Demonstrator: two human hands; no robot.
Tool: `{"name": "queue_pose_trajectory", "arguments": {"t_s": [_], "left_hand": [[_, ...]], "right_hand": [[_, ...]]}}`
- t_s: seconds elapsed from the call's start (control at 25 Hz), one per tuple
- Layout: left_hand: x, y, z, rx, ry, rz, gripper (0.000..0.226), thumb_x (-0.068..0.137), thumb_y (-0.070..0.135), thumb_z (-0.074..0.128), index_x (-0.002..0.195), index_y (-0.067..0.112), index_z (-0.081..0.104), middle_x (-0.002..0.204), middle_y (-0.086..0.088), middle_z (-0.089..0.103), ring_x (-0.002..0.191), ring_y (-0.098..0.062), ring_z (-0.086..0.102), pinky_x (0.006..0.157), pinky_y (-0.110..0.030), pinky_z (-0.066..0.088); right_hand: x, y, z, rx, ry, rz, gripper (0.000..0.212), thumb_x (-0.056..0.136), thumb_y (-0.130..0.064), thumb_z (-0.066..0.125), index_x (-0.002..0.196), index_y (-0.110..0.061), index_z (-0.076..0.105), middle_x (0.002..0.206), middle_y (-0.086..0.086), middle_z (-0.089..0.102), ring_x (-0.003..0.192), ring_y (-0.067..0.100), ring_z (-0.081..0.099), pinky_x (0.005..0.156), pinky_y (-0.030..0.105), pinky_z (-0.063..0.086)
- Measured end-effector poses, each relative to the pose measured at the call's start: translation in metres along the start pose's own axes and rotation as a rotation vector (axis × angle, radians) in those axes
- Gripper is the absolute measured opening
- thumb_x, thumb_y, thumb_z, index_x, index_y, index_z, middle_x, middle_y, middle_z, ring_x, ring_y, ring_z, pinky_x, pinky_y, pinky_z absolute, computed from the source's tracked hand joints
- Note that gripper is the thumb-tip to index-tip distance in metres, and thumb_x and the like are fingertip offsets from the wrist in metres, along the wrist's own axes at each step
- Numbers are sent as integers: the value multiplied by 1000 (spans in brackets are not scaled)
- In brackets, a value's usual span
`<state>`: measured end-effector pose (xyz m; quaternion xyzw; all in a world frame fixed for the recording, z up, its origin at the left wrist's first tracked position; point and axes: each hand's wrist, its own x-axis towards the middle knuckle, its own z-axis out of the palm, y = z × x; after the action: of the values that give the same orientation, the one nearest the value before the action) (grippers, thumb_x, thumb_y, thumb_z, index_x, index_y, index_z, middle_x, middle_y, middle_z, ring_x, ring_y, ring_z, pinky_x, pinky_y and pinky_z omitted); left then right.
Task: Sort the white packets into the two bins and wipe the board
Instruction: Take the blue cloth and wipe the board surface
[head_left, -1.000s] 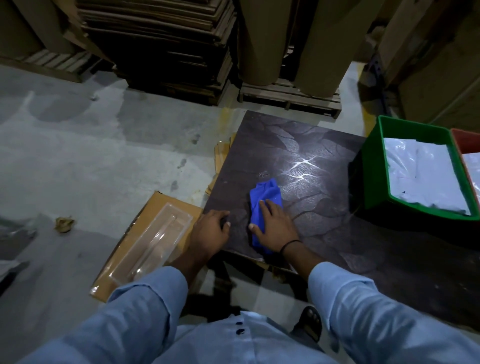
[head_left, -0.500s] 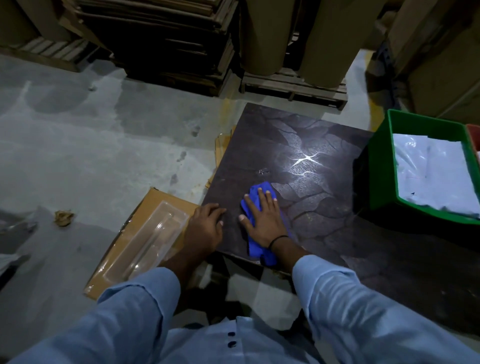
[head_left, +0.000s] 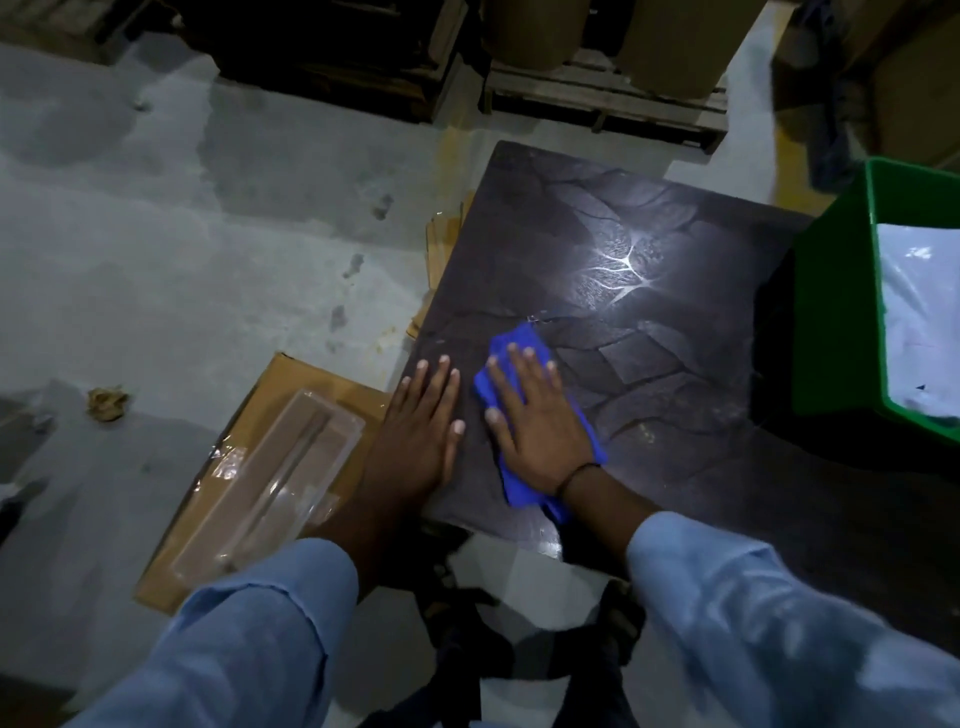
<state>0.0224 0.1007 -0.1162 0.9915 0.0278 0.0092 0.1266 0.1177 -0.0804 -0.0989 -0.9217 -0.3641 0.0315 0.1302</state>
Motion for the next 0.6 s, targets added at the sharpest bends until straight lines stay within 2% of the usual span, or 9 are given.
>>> {"name": "queue_pose_trajectory", "arguments": {"t_s": [0.08,0.12,0.16,0.28,0.32,0.36,0.48,0.56,0.6], "left_hand": [[-2,0,3,16,1,-18,61,105,33,30,159,4,22,169,-14,12,157,-32,6,124,-51,20],[-2,0,3,17,-3,-26,62,105,33,29,160,5,20,169,-13,9,157,-31,4,125,-50,18],[-1,-1,2,15,-15,-29,63,105,34,29,160,6,17,170,-12,7,157,-31,2,125,-50,17],[1,1,-2,37,-38,-43,65,105,36,27,161,8,11,170,-10,2,157,-30,-2,126,-49,14],[1,2,-3,40,-44,-50,65,105,36,26,161,8,10,170,-10,1,157,-29,-4,126,-48,14],[0,2,-4,35,-50,-50,65,105,36,27,162,9,10,171,-10,1,157,-29,-4,126,-49,14],[0,3,-5,28,-39,-48,64,106,35,29,161,8,12,170,-10,2,157,-29,-3,126,-49,15],[1,3,-7,13,-44,-51,65,105,34,32,161,9,13,171,-9,2,157,-29,-2,126,-48,15],[1,2,-7,12,-41,-56,65,105,34,33,161,9,13,171,-9,2,157,-29,-2,126,-48,15]], "right_hand": [[-23,22,-8,-16,-124,-419,60,103,-42,38,157,-20,23,165,10,13,153,27,9,124,50,10],[-18,37,-12,-30,-129,-483,59,103,-42,40,156,-21,25,165,9,15,153,27,12,124,49,11],[-5,47,-11,-60,-114,-417,59,102,-42,40,156,-22,27,165,10,17,153,27,14,123,51,14],[43,36,-7,0,39,234,61,99,-41,40,155,-21,29,163,14,20,152,31,16,119,55,19],[43,20,-3,8,52,286,62,98,-40,40,155,-20,28,163,15,19,152,31,14,120,55,18],[33,5,1,0,27,212,62,99,-40,40,156,-19,26,164,15,16,152,31,12,120,54,16],[-30,8,-9,-32,-108,-274,62,101,-40,43,157,-21,24,166,9,11,154,26,7,123,50,12],[-41,32,-23,-31,-150,-371,62,101,-41,45,156,-22,26,166,6,12,154,23,8,124,48,13],[-35,40,-22,-27,-138,-315,61,101,-41,45,156,-22,27,166,6,14,153,23,10,123,50,16]]}}
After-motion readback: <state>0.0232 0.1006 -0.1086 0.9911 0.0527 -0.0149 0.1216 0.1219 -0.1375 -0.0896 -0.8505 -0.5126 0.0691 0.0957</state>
